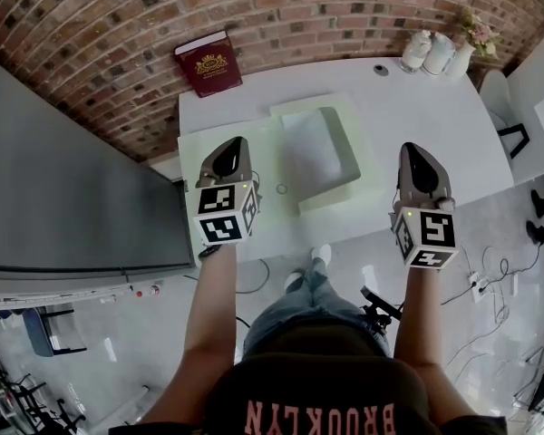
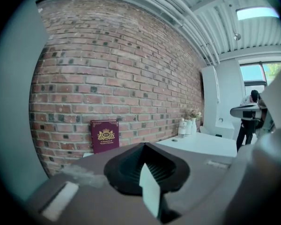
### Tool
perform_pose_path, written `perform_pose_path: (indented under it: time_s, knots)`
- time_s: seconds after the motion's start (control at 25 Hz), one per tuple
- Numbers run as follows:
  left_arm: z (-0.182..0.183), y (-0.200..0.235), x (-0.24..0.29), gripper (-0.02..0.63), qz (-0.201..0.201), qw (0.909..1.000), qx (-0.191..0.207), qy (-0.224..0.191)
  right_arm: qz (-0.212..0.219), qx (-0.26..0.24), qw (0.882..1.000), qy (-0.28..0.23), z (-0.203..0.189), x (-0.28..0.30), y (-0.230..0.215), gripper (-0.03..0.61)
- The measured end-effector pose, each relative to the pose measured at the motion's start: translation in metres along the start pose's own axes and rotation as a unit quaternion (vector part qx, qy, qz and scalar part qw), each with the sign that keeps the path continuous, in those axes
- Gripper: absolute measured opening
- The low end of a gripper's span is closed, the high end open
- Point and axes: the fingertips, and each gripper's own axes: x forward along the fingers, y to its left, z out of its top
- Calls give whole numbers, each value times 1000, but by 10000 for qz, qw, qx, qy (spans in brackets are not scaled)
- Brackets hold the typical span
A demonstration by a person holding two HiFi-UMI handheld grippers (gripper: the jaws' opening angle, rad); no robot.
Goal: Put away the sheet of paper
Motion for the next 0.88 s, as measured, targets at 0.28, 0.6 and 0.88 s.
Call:
perform_pose_path:
  time_s: [0.28,0.6,0.88]
  knots:
    - [34,2,-41,0,26,9981,320,-520,-5,9,9995,-310,32,-30,19,0]
    - [73,-10,-65,0,31,9933,542,-1020,55,-52,9980,-623,55,-45,20,-2]
    - [106,-27,-70,0,-74,9893,561,-1344,103,-72,9964,-839,76,-51,12,-2]
